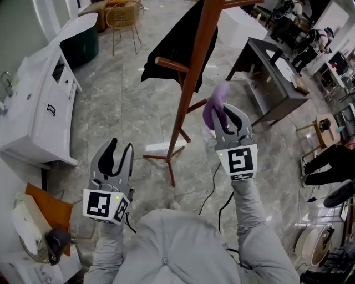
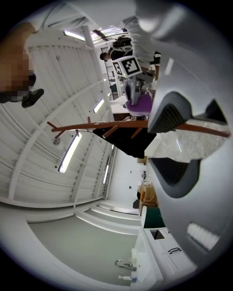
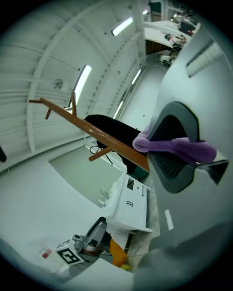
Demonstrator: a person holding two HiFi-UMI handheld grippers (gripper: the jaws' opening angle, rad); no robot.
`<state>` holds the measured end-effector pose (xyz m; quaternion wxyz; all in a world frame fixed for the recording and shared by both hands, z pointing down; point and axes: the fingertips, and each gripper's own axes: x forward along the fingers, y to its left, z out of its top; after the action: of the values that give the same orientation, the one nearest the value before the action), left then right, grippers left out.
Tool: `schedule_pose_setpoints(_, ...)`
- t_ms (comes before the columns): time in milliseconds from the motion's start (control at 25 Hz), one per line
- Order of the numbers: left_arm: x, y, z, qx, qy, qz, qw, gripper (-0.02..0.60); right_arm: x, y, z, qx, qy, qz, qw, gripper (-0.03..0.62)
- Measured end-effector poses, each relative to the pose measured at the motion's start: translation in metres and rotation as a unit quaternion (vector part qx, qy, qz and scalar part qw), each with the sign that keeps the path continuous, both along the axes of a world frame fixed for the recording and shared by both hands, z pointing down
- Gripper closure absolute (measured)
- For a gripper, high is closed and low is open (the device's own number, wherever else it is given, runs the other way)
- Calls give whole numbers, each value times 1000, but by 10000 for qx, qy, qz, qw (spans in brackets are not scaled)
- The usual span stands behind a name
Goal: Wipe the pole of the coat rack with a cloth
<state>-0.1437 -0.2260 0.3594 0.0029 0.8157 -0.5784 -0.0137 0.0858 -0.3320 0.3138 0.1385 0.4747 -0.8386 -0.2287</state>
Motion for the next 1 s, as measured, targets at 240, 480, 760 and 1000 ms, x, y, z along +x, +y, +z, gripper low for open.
schedule_pose_setpoints(240, -8, 2, -2, -4, 19, -134, 9999, 403, -34, -13, -11, 142, -16, -734, 9972, 539)
schedule_pose_setpoints(480, -14, 3, 3, -52, 36, -239, 9997, 403, -44, -37, 35, -865, -469, -896, 9911, 539)
schedule_pose_setpoints(760, -18, 1, 8, -100, 47, -260, 9996, 403, -45, -46, 75, -1436, -245, -842, 9857, 539)
schedule_pose_setpoints(1000, -8, -3, 8, -122, 49, -161, 9998, 403, -38, -42, 90, -1052, 828, -559, 9894, 539)
